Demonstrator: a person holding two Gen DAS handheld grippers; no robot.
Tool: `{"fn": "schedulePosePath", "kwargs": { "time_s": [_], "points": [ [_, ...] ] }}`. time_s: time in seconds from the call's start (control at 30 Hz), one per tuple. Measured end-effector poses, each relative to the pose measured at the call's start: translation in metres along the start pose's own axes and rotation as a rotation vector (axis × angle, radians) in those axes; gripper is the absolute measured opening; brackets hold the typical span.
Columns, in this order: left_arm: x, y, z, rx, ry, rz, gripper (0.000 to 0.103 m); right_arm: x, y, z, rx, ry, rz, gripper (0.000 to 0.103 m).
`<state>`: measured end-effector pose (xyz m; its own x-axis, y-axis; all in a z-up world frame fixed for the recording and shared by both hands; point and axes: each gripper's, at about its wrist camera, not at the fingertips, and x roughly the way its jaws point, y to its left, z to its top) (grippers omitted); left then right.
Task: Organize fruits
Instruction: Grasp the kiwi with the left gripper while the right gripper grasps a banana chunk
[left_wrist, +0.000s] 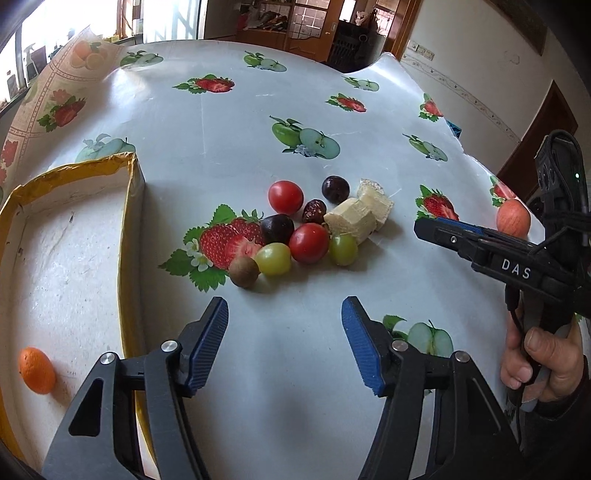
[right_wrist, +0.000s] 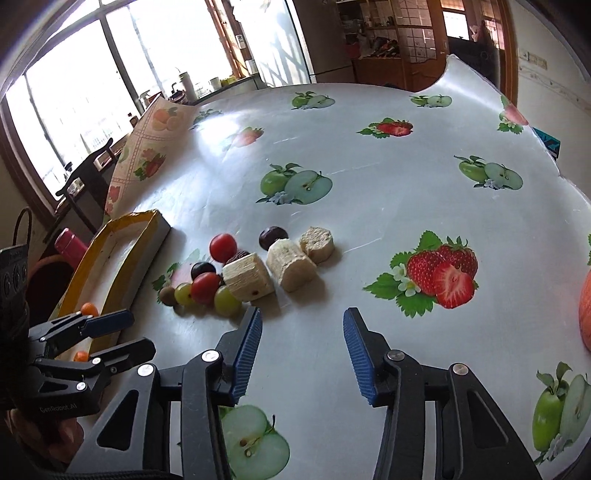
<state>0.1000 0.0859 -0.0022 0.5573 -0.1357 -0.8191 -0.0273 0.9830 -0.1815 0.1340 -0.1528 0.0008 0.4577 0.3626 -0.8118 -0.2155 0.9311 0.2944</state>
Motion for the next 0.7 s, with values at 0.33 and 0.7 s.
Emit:
{"fn": "schedulePosePath", "kwargs": {
  "time_s": [0.33,0.7],
  "points": [
    [0.024,0.007,0.012,0.019,0.040,0.060,0.052,0.054,-0.001,0.025,0.069,0.046,0.067,0.040],
    [0.030,0.008,0.010,-0.013,0.055,0.036,0.018,0.053,0.000,0.021,0.097,0.017,0.091,0.038]
  ]
}}
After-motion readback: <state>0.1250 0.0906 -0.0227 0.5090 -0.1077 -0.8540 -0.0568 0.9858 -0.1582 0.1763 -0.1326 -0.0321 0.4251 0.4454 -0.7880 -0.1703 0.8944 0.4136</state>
